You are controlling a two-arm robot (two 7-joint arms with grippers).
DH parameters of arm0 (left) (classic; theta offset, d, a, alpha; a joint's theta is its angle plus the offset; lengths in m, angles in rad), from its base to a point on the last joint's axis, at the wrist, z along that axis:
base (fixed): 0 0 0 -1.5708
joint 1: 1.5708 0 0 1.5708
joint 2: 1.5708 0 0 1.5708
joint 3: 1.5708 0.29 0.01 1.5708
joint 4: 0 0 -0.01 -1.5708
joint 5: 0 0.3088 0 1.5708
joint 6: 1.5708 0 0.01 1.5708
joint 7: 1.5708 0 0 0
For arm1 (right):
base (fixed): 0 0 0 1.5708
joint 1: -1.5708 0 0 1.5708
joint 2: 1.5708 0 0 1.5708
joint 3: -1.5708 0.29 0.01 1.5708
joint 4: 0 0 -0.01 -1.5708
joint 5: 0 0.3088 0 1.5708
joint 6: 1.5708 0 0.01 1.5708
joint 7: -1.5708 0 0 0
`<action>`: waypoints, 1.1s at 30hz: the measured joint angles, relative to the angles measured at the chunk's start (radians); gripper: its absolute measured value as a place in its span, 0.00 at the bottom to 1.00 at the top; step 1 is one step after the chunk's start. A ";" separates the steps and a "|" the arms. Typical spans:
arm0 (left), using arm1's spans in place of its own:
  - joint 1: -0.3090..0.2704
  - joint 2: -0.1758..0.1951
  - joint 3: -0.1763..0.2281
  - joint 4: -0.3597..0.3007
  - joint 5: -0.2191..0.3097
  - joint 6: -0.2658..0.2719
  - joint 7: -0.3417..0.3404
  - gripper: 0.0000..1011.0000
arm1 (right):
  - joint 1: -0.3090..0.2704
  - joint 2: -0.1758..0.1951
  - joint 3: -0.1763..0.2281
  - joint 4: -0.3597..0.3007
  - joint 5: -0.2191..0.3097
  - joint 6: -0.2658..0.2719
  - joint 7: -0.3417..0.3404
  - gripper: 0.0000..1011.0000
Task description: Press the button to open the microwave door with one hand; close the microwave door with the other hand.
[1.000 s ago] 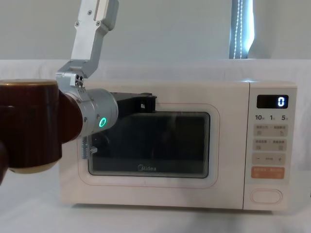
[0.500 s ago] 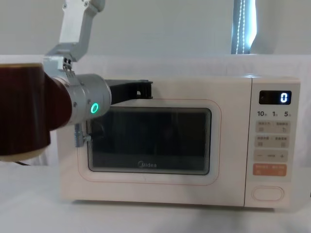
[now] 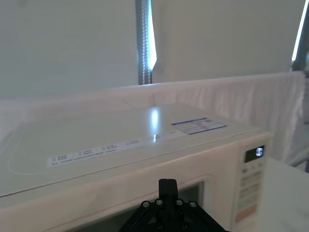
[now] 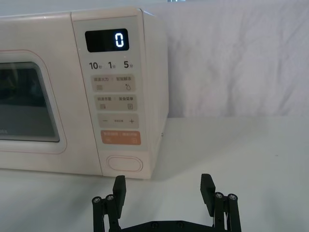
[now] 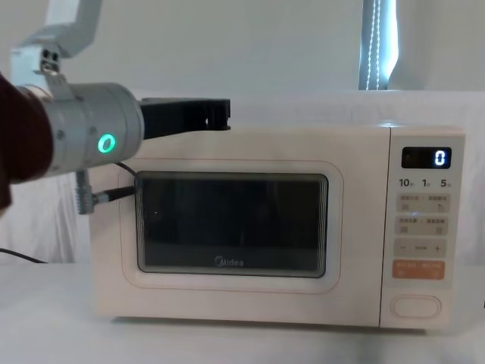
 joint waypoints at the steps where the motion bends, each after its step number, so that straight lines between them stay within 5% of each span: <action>1: 0.006 0.005 -0.001 -0.011 -0.004 0.003 -0.003 0.00 | 0.000 0.000 0.000 0.000 0.000 0.000 0.000 0.99; 10: 0.097 0.091 -0.025 -0.152 -0.057 0.029 -0.034 0.04 | 0.000 0.000 0.000 0.000 0.000 0.000 0.000 0.99; 19: 0.223 0.187 -0.086 -0.279 -0.120 0.040 -0.055 0.31 | 0.000 0.000 0.000 0.000 0.000 0.000 0.000 0.99; 33: 0.451 0.288 -0.202 -0.391 -0.178 -0.048 -0.042 0.76 | 0.000 0.000 0.000 0.000 0.000 0.000 0.000 0.99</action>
